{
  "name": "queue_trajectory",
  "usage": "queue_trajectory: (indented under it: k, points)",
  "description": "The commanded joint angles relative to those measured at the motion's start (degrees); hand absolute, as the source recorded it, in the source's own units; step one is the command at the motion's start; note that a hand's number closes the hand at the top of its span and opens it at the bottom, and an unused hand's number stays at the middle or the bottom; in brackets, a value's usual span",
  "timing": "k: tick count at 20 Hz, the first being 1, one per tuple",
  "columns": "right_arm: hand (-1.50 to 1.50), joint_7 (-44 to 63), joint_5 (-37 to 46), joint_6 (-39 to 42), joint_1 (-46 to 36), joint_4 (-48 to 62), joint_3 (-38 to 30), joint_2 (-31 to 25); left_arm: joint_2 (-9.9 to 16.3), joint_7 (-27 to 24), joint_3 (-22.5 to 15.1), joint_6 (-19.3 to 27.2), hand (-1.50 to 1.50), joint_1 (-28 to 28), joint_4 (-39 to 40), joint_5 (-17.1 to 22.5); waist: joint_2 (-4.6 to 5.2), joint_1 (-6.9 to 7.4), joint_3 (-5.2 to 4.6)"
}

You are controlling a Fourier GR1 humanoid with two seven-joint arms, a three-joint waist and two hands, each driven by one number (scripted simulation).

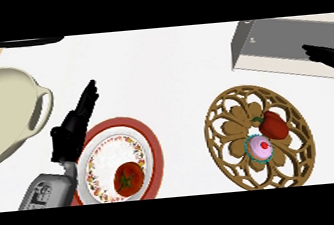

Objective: Pick the cupcake from the placemat and place it in the tiered shelf

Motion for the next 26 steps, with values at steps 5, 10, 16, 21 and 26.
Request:
queue_trajectory:
  k: [5, 10, 16, 21, 26]
  points:
    - [-1.50, 14.05, 5.65, 1.62, 2.66, -18.30, 2.65, -5.96, -0.33, 1.79, -0.67, 0.57, 0.00, 1.71, -3.88, -1.47, -0.04, 0.04, 0.05]
    - [-1.50, 23.87, 6.25, 0.47, 6.97, -28.88, 3.27, 0.15, -2.84, 0.66, 0.81, -0.31, 0.00, -2.69, 1.98, -1.69, 0.22, 0.02, 0.07]
    - [-1.50, 24.24, 9.28, 4.36, 8.59, -30.57, -1.76, 3.93, -1.84, 2.16, 2.71, -3.27, 0.00, -0.63, -2.16, -1.52, 0.27, 0.59, 0.10]
    - [-1.50, 19.88, 17.46, 4.15, 14.85, -32.71, -2.89, 7.84, -3.03, -0.81, 4.80, -3.59, 0.00, -4.07, 4.56, -2.62, 0.33, 0.28, 0.12]
    - [-1.50, 23.13, 17.35, 8.06, 12.08, -32.33, -5.63, 11.68, -2.59, -2.64, 5.81, -5.25, 0.00, -1.42, 3.27, -3.90, 0.31, 0.51, 0.11]
